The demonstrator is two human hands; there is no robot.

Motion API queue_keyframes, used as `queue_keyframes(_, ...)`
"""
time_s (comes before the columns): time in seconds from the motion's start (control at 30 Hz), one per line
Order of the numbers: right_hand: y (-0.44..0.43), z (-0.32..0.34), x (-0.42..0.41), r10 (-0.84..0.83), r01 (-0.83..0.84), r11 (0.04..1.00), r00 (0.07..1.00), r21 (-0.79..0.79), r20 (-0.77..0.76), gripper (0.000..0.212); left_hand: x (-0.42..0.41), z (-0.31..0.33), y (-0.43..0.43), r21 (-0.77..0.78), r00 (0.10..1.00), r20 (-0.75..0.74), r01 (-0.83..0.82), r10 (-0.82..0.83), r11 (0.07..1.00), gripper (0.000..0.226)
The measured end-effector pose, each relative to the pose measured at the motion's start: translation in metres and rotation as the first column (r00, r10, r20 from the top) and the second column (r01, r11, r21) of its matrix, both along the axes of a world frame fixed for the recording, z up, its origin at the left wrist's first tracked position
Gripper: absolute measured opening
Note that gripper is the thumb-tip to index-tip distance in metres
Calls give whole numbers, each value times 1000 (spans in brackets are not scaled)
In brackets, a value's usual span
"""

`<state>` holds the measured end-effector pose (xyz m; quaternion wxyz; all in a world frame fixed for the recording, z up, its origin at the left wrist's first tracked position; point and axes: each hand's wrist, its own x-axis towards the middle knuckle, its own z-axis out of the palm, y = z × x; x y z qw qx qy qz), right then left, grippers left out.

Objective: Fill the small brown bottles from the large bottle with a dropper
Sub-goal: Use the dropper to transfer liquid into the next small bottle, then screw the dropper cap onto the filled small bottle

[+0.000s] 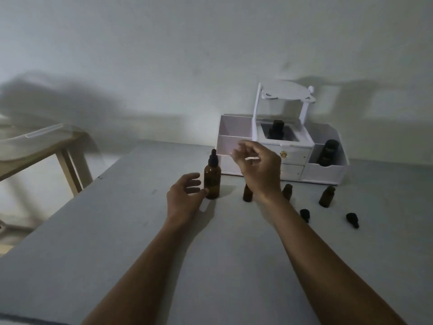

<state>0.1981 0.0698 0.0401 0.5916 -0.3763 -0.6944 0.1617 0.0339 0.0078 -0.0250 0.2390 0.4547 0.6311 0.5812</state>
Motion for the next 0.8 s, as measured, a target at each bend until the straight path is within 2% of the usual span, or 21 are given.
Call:
queue_keyframes(0.1, -10, -8, 43, -67, 67, 998, 998, -21, -15, 23, 12, 3, -16, -35, 1000, -12, 8, -8, 999, 30)
queue_keyframes(0.3, -24, -30, 127, -247, 250, 952, 968, -174, 41, 18, 58, 2, -39, -98, 977, -79, 191, -199, 977, 16)
queue_keyframes(0.5, -33, -52, 163, -235, 330, 872, 930, -361, 281, 30, 106, 1, -33, -135, 928, -144, 327, -345, 935, 18)
queue_keyframes(0.67, -30, -65, 160, -204, 349, 836, 914, -424, 350, 40, 149, 1, -14, -127, 911, -177, 355, -373, 926, 29)
queue_keyframes(0.8, -22, -72, 155, -197, 383, 822, 885, -420, 421, 36, 174, 4, 8, -109, 934, -104, 332, -342, 937, 43)
